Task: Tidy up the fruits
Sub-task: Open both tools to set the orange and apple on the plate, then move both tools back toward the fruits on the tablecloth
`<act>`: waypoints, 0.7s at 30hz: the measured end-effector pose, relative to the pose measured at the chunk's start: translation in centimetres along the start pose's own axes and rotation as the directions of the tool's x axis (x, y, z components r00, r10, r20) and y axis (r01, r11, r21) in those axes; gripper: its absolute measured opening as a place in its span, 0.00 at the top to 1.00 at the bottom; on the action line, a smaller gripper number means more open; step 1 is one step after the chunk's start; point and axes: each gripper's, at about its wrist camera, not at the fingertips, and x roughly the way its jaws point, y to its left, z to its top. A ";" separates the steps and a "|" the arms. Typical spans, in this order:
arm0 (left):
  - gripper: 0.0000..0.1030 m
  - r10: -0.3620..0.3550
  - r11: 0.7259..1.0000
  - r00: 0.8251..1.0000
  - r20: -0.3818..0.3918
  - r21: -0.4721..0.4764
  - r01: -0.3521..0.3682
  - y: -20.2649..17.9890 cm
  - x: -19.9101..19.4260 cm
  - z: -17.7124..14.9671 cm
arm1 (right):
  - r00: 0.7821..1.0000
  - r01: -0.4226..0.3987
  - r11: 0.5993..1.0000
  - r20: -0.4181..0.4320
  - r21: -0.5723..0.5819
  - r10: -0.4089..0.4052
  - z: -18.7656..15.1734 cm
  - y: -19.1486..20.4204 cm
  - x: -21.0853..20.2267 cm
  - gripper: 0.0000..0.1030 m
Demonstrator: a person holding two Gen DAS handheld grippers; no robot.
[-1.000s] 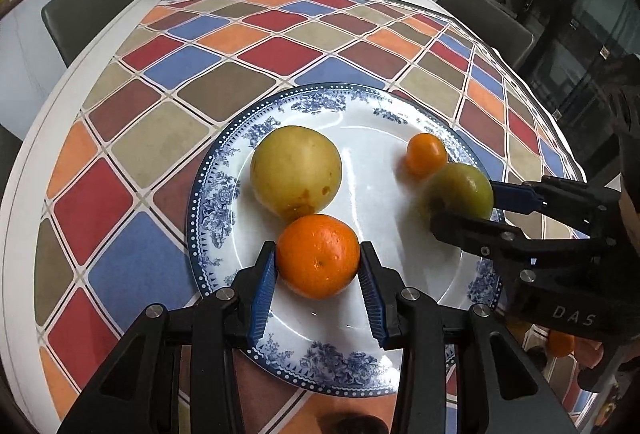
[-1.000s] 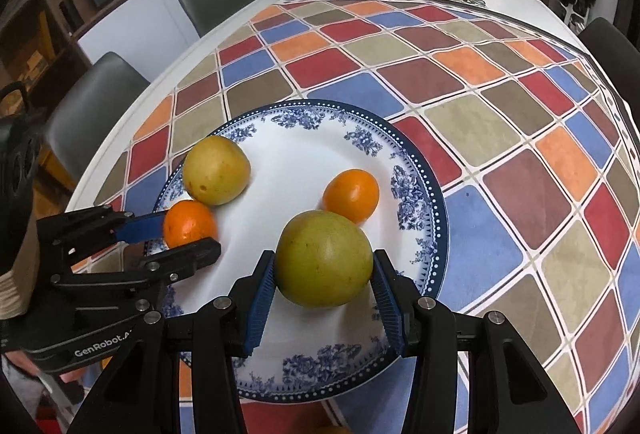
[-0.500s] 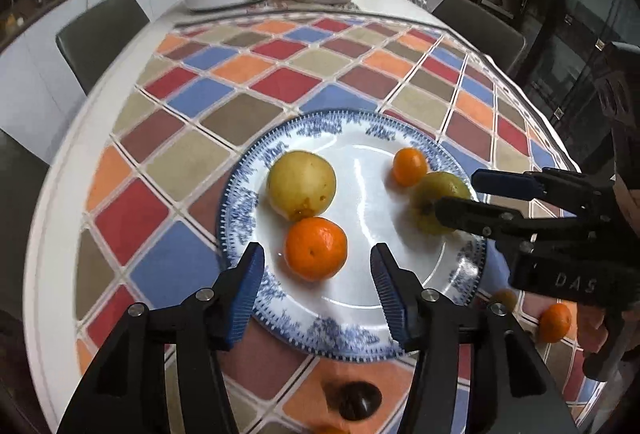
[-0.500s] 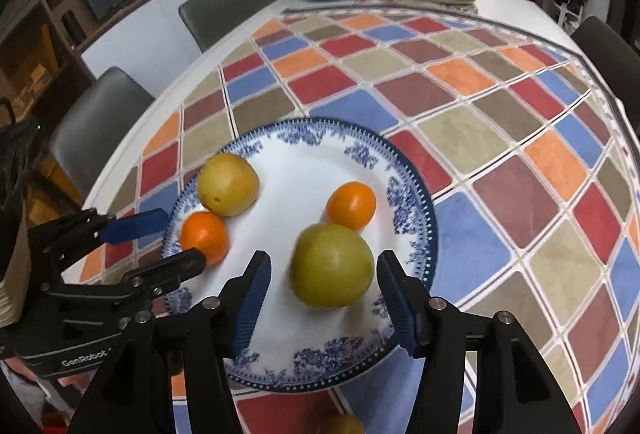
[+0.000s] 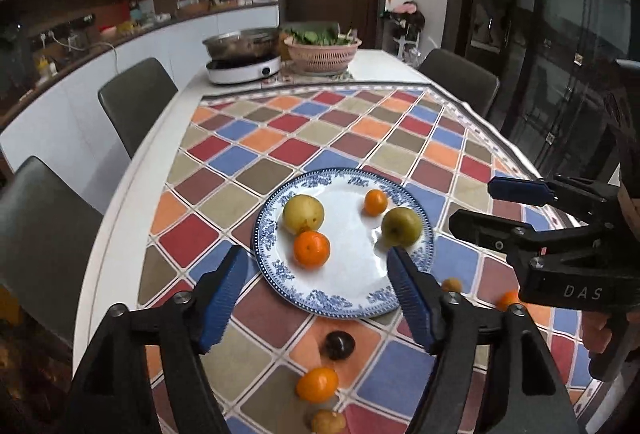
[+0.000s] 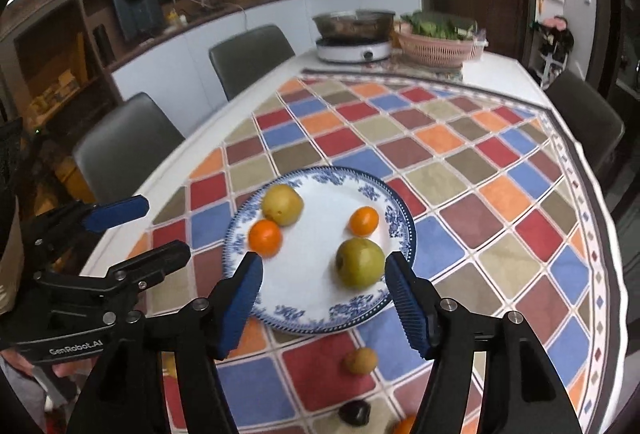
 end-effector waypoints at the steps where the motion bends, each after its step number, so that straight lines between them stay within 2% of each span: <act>1: 0.25 0.007 1.000 1.000 0.015 -0.002 -0.007 -0.1 -0.8 -0.2 | 1.000 0.010 1.000 0.016 -0.005 -0.010 -0.2 0.3 -0.8 0.33; 7: 0.20 0.048 0.999 0.996 0.072 -0.013 -0.047 -0.8 -4.2 -2.0 | 0.994 0.074 0.996 0.079 -0.039 -0.071 -2.0 1.6 -4.0 0.29; 12: 0.15 0.103 0.995 0.988 0.118 -0.021 -0.101 -1.7 -6.2 -4.5 | 0.991 0.089 0.995 0.103 -0.038 -0.084 -3.9 2.0 -5.7 0.29; 21: 0.15 0.145 0.989 0.984 0.106 -0.057 -0.140 -2.2 -7.2 -8.6 | 0.977 0.150 0.987 0.161 -0.052 -0.140 -7.5 2.8 -7.7 0.29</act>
